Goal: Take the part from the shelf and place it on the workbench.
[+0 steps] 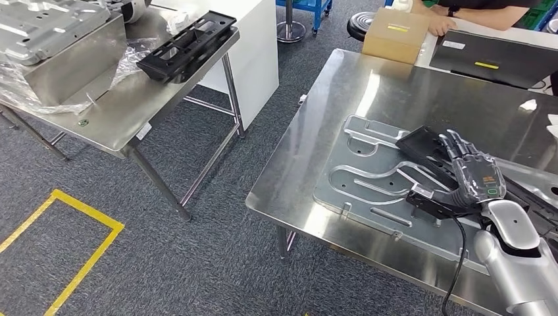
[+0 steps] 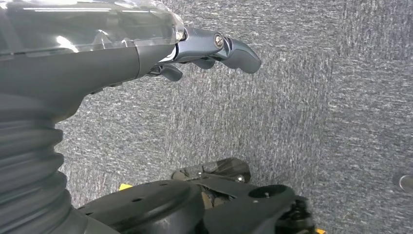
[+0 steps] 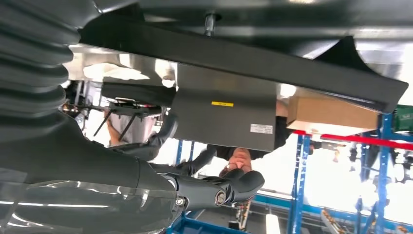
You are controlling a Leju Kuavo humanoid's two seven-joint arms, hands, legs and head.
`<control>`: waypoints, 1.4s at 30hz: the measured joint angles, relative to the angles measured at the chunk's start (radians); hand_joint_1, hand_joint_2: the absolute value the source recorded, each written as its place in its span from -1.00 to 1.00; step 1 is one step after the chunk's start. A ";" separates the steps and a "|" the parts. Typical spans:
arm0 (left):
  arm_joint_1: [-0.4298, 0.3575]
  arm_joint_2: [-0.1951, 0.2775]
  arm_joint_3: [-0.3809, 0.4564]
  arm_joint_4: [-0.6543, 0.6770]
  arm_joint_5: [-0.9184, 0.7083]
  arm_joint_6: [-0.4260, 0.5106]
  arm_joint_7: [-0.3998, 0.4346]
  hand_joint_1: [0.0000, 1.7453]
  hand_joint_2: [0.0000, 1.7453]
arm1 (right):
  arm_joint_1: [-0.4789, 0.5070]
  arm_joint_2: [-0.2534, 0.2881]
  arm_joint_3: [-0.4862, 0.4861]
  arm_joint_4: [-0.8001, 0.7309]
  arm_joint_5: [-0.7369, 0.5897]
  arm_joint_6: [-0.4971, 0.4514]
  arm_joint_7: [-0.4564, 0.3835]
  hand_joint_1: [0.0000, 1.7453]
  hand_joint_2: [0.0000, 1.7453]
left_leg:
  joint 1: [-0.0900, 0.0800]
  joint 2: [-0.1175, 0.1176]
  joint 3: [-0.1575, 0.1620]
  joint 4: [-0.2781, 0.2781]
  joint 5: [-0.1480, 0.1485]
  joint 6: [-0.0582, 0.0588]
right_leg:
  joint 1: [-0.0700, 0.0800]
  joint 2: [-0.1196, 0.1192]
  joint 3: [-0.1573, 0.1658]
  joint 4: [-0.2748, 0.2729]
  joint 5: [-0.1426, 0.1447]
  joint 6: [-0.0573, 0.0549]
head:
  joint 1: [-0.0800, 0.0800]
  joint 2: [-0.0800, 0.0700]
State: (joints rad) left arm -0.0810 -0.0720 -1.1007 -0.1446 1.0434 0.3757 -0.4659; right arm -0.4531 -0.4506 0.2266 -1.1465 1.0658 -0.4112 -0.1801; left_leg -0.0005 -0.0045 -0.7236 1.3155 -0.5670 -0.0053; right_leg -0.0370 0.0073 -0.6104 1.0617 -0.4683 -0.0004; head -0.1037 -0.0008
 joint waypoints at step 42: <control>-0.012 0.002 0.015 0.000 0.052 -0.058 -0.067 -1.00 -1.00 | 0.033 -0.070 -0.065 -0.021 -0.085 0.022 -0.039 -1.00 -1.00 | -0.005 0.006 0.146 -0.325 0.149 0.055 | -0.002 -0.007 -0.040 0.083 -0.075 0.043 | 0.001 0.000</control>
State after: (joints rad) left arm -0.0930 -0.0697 -1.0853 -0.1446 1.0954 0.3181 -0.5328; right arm -0.4200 -0.5207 0.1612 -1.1671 0.9809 -0.3891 -0.2189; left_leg -0.0058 0.0018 -0.5778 0.9901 -0.4184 0.0492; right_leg -0.0391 0.0003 -0.6501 1.1449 -0.5435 0.0429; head -0.1030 -0.0008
